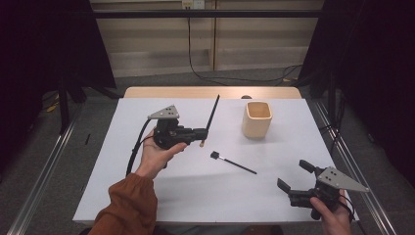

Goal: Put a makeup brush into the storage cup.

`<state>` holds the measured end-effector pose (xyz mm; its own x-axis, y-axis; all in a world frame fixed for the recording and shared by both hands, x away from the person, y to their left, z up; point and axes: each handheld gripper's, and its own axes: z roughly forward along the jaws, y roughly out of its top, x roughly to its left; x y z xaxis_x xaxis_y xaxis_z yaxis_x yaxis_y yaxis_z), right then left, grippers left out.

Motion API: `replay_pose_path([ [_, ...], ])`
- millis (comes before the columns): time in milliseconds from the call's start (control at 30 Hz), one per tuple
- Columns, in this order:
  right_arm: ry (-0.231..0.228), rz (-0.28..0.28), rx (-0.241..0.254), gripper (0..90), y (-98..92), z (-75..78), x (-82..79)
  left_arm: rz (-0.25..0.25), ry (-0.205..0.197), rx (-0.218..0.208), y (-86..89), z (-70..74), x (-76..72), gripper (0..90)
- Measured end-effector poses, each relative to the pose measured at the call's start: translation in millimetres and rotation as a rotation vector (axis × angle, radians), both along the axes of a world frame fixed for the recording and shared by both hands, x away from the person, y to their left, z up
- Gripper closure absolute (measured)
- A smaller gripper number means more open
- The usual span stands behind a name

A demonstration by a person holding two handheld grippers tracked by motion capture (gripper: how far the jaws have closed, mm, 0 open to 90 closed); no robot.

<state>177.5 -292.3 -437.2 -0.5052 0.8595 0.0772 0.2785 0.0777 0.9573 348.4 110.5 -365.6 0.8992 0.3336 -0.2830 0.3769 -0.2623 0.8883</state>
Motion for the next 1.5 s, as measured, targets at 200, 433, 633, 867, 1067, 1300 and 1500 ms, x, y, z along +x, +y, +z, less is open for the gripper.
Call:
replay_pose_path([
  [200,0.000,0.003,0.000,0.0,0.0,-0.1,0.3,-0.031,0.010,0.072,-4.4,3.0,0.8,84.9],
  [433,0.000,0.005,-0.001,0.0,-0.2,-0.2,0.2,-0.073,0.034,0.166,-7.1,4.3,-0.5,84.9],
  [633,0.001,0.005,0.000,0.0,0.1,-0.2,0.3,-0.135,0.056,0.258,-12.5,5.3,-1.0,84.8],
  [867,0.000,0.006,0.000,0.0,0.0,-0.1,0.2,-0.167,0.097,0.377,-20.3,7.4,3.1,84.8],
  [1067,0.001,0.004,0.000,0.0,-0.2,-0.3,0.4,-0.203,0.109,0.456,-24.9,10.0,5.0,84.7],
  [1300,0.008,0.003,0.008,0.0,0.9,-0.4,0.6,-0.256,0.121,0.537,-32.7,5.2,-2.5,84.7],
  [1500,0.009,0.007,0.008,0.0,1.3,-0.5,0.6,-0.293,0.147,0.602,-36.6,3.1,-0.9,84.7],
])
